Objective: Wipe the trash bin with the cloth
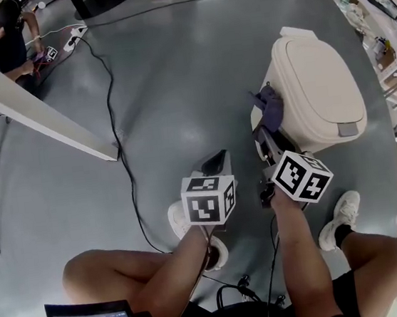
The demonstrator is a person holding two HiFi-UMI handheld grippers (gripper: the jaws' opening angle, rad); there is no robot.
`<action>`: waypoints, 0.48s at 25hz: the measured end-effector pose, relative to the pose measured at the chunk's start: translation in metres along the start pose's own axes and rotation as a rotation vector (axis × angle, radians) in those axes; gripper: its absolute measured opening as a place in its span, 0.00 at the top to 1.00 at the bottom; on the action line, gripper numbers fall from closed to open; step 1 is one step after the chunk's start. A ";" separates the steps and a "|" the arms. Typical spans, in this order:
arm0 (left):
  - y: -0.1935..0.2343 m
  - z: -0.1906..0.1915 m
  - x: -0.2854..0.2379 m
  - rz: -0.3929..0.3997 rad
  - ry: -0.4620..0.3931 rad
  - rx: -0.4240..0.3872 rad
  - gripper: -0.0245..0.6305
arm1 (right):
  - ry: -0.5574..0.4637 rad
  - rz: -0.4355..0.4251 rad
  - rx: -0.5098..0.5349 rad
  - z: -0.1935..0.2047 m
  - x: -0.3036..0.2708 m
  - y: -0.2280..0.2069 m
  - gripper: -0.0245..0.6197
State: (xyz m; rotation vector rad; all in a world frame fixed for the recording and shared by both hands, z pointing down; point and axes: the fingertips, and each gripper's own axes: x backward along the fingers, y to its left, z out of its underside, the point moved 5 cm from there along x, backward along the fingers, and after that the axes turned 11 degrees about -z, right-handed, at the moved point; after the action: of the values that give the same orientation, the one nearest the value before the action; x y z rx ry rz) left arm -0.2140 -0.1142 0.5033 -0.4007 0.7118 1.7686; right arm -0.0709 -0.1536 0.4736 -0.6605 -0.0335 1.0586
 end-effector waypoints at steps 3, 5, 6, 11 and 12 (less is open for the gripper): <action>0.002 0.003 -0.001 -0.007 0.008 -0.002 0.96 | 0.015 0.017 -0.026 0.010 -0.004 -0.009 0.79; 0.002 0.007 -0.003 -0.010 0.017 -0.004 0.96 | 0.031 0.029 -0.048 0.019 -0.007 -0.018 0.79; 0.002 0.009 -0.004 -0.010 0.021 -0.006 0.96 | 0.040 0.036 -0.061 0.024 -0.008 -0.024 0.79; 0.005 0.016 -0.010 -0.015 0.043 -0.017 0.96 | 0.089 0.068 -0.152 0.057 -0.018 -0.048 0.79; 0.006 0.018 -0.012 -0.018 0.049 -0.017 0.96 | 0.095 0.070 -0.167 0.063 -0.020 -0.052 0.79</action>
State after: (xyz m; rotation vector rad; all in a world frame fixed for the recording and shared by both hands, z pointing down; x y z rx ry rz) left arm -0.2145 -0.1123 0.5253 -0.4620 0.7257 1.7544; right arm -0.0600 -0.1558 0.5569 -0.8679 -0.0172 1.0983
